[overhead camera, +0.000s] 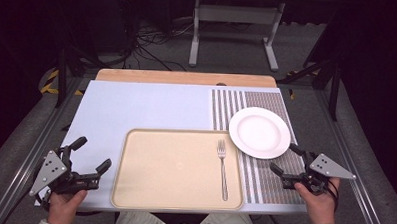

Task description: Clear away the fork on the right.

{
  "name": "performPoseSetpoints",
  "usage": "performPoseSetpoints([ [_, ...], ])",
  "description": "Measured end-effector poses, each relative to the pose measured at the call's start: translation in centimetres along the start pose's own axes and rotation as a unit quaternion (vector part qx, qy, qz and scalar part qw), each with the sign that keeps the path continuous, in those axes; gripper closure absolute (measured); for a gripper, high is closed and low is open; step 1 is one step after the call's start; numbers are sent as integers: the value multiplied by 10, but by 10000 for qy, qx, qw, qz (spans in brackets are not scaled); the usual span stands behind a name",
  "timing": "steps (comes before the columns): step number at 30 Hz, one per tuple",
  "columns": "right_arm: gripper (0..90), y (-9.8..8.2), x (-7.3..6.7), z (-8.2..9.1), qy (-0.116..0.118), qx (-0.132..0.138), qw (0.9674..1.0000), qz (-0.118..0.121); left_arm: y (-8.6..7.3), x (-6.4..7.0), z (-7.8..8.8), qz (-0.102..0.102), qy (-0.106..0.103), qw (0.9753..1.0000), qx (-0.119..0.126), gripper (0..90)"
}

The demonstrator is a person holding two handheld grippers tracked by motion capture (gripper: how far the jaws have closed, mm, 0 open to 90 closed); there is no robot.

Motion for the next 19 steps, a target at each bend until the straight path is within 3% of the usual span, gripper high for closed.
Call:
performPoseSetpoints([
  [13,50,-20,13,-5,-153,-314,9990,-266,-1,0,0,13,12,10000,7,17],
  [19,50,-17,10,-5,-114,-258,9994,-212,-1,-1,-1,22,21,10000,9,17],
])
Point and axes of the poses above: each handheld gripper's, and its own axes: z roughly backward along the jaws, y roughly out of its top, x roughly to its right, the point moved 9 cm from there along -z, roughly forward along the jaws, and after that the axes turned 14 degrees about -z, right-handed, at the moved point
